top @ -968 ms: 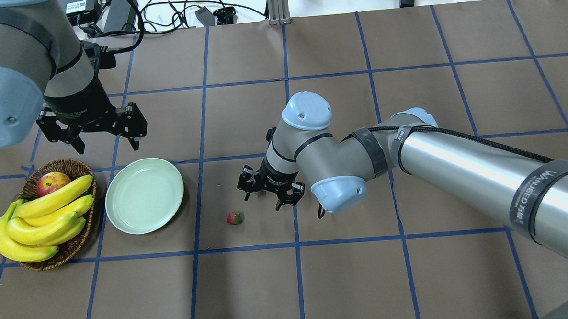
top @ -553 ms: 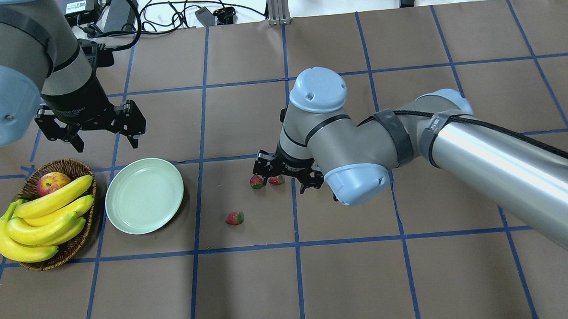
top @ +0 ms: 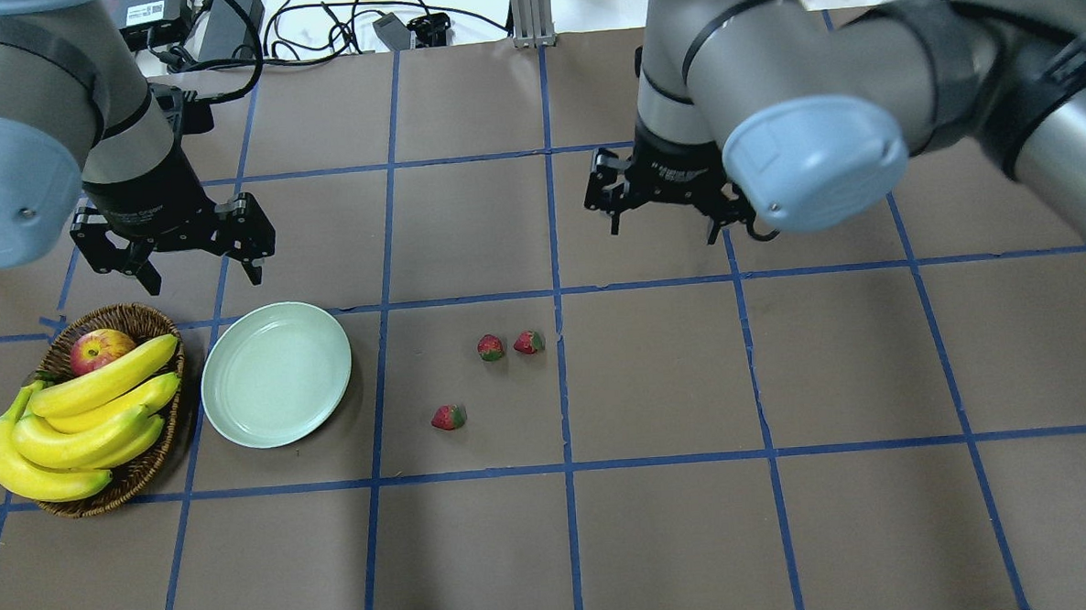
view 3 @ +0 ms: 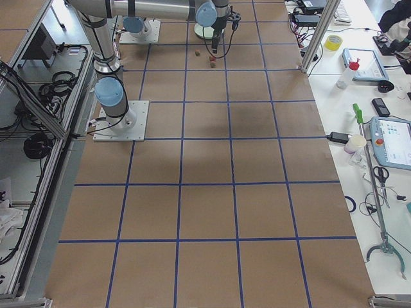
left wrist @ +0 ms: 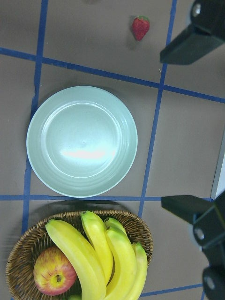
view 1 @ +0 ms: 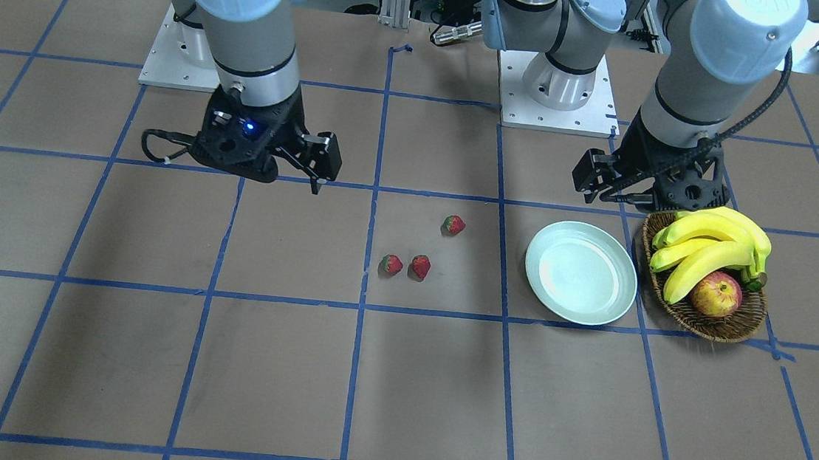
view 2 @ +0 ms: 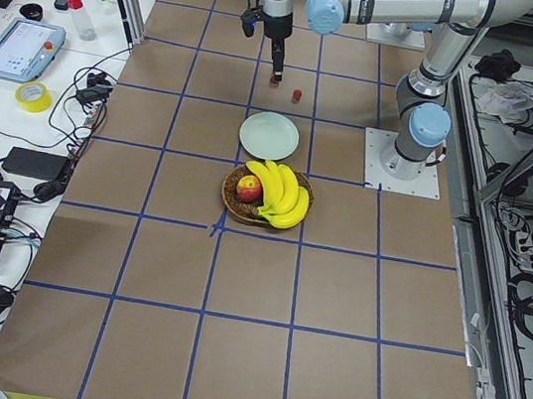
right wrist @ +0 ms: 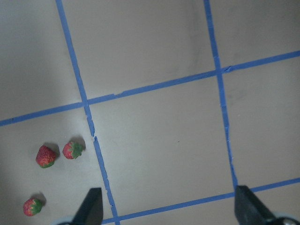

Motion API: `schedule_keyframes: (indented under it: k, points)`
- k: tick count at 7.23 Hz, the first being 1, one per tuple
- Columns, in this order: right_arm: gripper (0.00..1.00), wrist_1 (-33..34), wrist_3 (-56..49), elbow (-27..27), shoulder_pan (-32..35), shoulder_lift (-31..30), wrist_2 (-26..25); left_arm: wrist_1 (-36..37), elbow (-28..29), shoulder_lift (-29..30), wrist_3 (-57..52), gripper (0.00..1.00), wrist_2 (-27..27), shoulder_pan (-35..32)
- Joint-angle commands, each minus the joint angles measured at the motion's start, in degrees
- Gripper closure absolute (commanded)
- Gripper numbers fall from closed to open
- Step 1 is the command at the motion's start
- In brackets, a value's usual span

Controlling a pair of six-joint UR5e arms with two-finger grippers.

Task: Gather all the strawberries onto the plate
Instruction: 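Grasp the strawberry nearest the plate with the left gripper while the right arm withdraws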

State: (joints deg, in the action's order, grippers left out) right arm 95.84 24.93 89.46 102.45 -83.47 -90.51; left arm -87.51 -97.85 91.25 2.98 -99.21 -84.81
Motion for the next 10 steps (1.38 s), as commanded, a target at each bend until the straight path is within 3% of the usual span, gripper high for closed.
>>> schedule_keyframes:
  k: [1,3,5,7,8,10]
  points:
    - [0.00,-8.7,-3.9,-9.3,-4.2,-0.2,-1.8,2.3,-0.7,0.8,0.4,0.00,0.3,-2.8]
    - [0.00,-14.5,-10.6,-13.3,-9.4,-0.2,0.9,9.2,-5.0,2.6,5.4,0.00,3.7,-8.5]
    - [0.00,-14.8,-17.2,-13.3,-11.5,-0.4,-0.1,13.6,-7.5,3.9,2.9,0.00,9.8,-9.2]
    - [0.03,-14.7,-18.8,-12.0,-11.5,-2.2,-0.3,14.9,-13.2,5.2,2.7,0.00,11.1,-10.5]
    - [0.11,-14.3,-20.2,-11.5,-11.4,-3.0,-0.3,21.0,-17.2,6.3,2.5,0.00,11.8,-11.3]
    - [0.10,-11.0,-21.9,-8.4,-11.4,-4.4,-0.3,27.9,-21.3,8.2,2.6,0.00,11.9,-13.3]
